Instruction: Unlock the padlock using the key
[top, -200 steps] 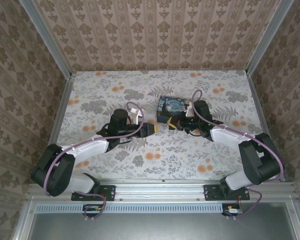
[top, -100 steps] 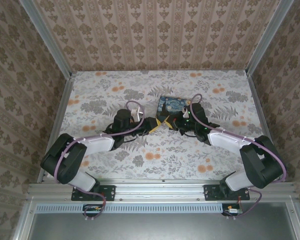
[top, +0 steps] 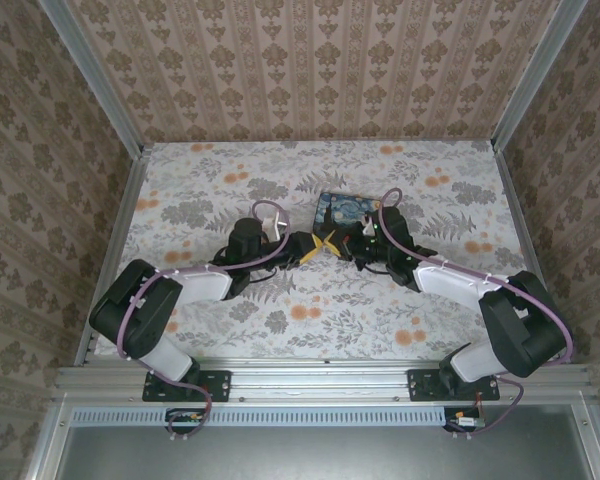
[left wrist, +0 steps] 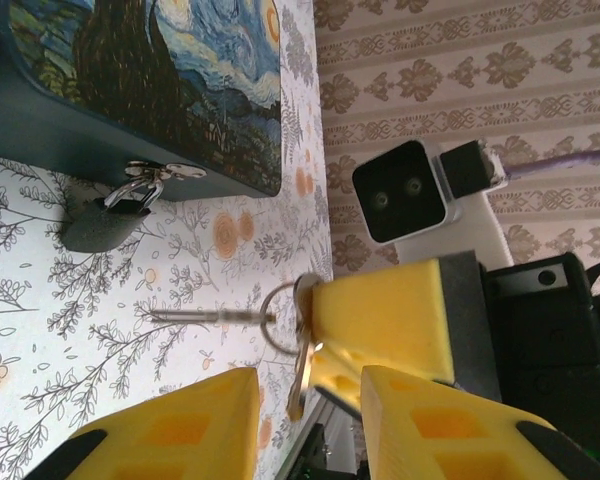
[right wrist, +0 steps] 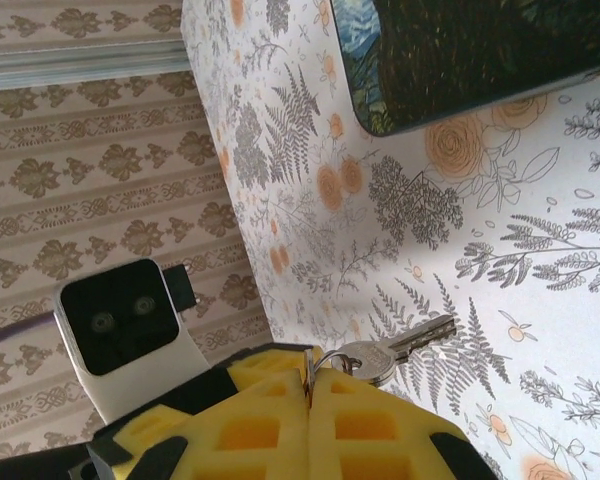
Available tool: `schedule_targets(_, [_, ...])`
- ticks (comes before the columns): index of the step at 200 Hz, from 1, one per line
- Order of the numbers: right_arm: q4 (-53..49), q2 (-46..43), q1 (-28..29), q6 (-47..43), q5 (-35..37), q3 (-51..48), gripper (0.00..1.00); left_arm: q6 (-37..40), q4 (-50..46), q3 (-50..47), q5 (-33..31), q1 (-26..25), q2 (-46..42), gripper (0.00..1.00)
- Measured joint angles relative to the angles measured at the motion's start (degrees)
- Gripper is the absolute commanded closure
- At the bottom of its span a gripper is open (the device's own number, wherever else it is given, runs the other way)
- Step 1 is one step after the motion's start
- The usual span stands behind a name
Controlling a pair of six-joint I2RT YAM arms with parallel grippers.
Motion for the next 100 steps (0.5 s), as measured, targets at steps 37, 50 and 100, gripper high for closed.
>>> schedule_targets(37, [0.0,0.0,0.7,0.2,0.0,0.0,1.0,-0.6,1.9,0.0,0.0,0.3,0.3,0.73])
schedule_targets(50, [0.1,0.0,0.7,0.5,0.0,0.2,1.0,-0.6,2.0,0.0,-0.1,0.3,0.3,0.74])
schedule_targets(100, [0.4,0.0,1.0,0.9,0.0,0.2,1.0,-0.6,2.4,-0.2,0.5,0.3,0.3,0.75])
